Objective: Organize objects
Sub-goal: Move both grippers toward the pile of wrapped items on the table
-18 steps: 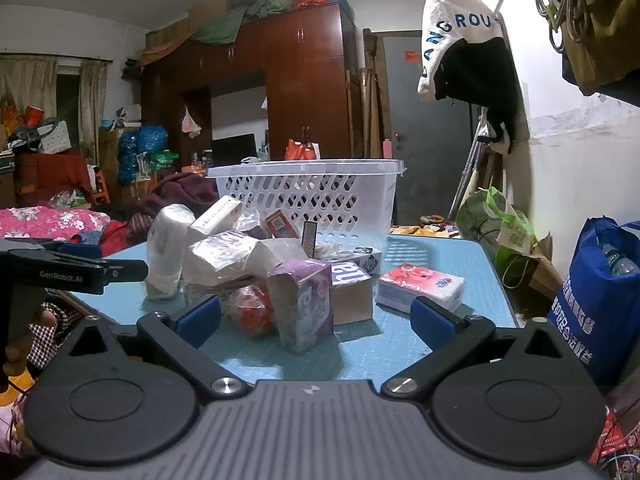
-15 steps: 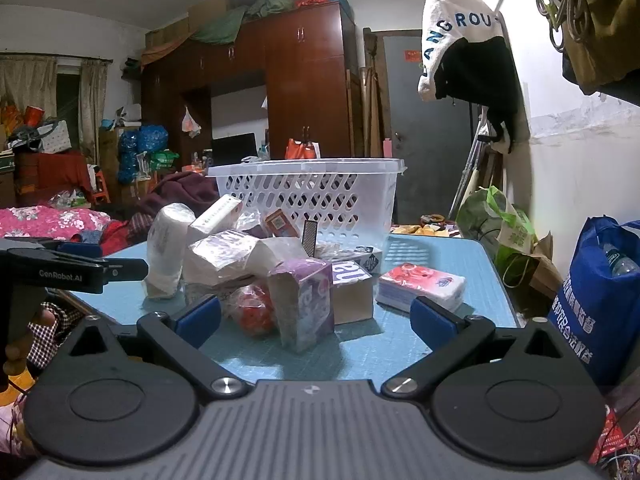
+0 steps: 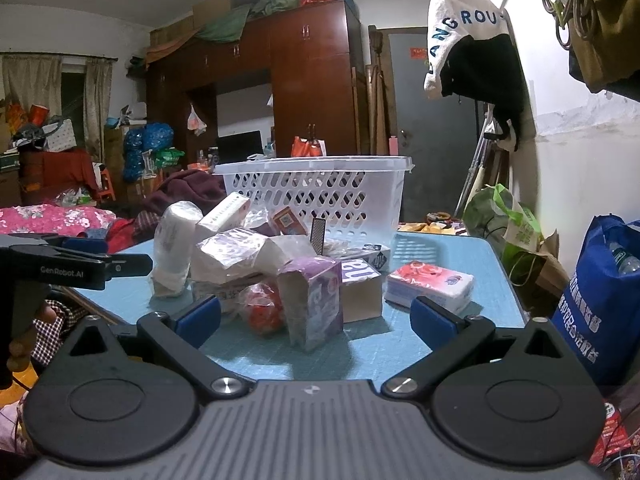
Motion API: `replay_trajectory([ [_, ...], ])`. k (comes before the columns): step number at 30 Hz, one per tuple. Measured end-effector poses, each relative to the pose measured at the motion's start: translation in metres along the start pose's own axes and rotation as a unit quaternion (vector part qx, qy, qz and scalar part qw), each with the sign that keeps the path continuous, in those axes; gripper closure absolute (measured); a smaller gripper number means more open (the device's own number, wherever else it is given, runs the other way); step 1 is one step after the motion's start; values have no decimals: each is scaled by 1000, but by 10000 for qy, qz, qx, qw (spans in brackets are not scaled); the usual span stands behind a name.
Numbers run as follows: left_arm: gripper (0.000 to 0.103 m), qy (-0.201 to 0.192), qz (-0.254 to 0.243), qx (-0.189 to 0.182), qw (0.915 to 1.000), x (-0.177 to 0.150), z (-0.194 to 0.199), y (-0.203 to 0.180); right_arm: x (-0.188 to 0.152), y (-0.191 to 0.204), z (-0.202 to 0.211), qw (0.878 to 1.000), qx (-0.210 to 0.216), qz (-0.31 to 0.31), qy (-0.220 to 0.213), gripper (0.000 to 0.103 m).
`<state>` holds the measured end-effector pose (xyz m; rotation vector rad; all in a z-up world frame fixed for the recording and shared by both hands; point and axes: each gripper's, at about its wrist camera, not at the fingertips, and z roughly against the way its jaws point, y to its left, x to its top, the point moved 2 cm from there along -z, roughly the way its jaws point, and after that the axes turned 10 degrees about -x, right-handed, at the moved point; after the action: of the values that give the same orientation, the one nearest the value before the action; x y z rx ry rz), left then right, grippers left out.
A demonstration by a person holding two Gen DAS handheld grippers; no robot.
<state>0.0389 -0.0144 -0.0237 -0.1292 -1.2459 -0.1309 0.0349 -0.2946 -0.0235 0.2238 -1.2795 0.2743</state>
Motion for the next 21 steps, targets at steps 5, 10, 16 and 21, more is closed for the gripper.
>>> replay_trajectory([
  [5,0,-23,2,-39,10000,0,1,1,0,0,0,10000,2,1,-16,0],
  [10,0,-68,39,-94,9999,0,1,4,-1,1,-4,10000,20,-46,8,0],
  [16,0,-148,33,-171,9997,0,3,6,-3,5,-4,10000,72,-21,-21,1],
  [21,5,-260,-68,-297,9992,4,2,8,-2,6,-5,10000,41,-11,-22,10],
])
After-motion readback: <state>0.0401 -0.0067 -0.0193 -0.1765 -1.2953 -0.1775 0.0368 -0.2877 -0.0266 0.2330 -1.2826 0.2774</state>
